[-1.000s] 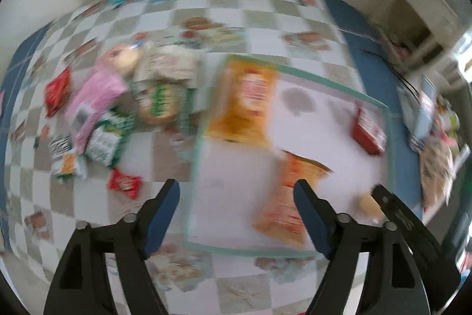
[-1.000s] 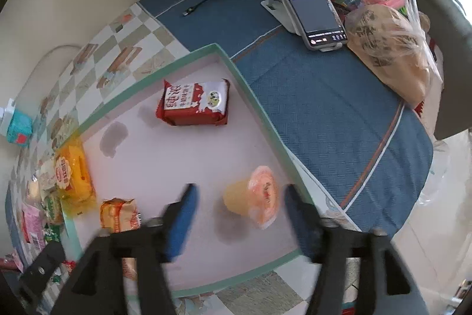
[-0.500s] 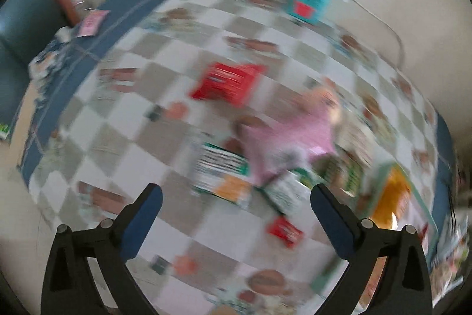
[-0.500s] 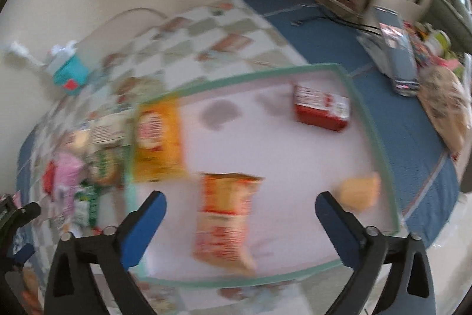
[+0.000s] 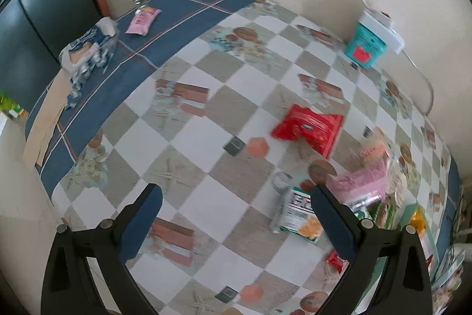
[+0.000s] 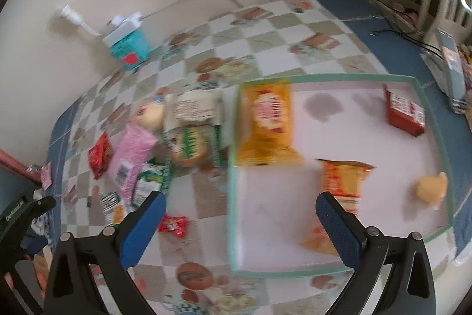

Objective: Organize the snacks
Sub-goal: 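Move the right tool toward the red candy packet on the cloth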

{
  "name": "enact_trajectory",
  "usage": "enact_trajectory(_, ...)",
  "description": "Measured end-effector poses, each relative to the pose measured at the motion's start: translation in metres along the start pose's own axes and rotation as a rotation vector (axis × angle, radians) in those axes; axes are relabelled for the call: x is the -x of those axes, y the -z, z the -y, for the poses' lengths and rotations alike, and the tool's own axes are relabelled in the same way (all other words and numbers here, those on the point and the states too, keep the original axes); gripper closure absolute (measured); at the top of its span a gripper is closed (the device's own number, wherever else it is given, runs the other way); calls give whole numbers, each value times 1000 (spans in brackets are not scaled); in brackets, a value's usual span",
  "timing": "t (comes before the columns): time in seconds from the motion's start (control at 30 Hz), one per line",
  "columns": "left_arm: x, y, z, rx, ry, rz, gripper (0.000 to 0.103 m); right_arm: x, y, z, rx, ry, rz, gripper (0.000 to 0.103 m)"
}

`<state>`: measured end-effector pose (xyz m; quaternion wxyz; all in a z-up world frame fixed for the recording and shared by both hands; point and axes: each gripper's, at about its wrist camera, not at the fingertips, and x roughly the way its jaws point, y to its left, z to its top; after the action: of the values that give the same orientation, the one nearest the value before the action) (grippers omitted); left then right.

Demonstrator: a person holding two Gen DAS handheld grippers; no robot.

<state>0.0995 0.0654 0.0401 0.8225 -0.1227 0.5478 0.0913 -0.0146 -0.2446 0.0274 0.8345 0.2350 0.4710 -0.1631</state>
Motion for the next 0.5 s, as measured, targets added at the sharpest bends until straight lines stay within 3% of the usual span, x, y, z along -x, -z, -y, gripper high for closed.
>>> enact_trajectory(0.3,-16,-6,-26,54,24,-37,2,-28,19,-57,112,-61,-43,0)
enact_trajectory(0.5,-35,-4,-25,45,43,-84,2,-51,29,-68,162,-7,-91,0)
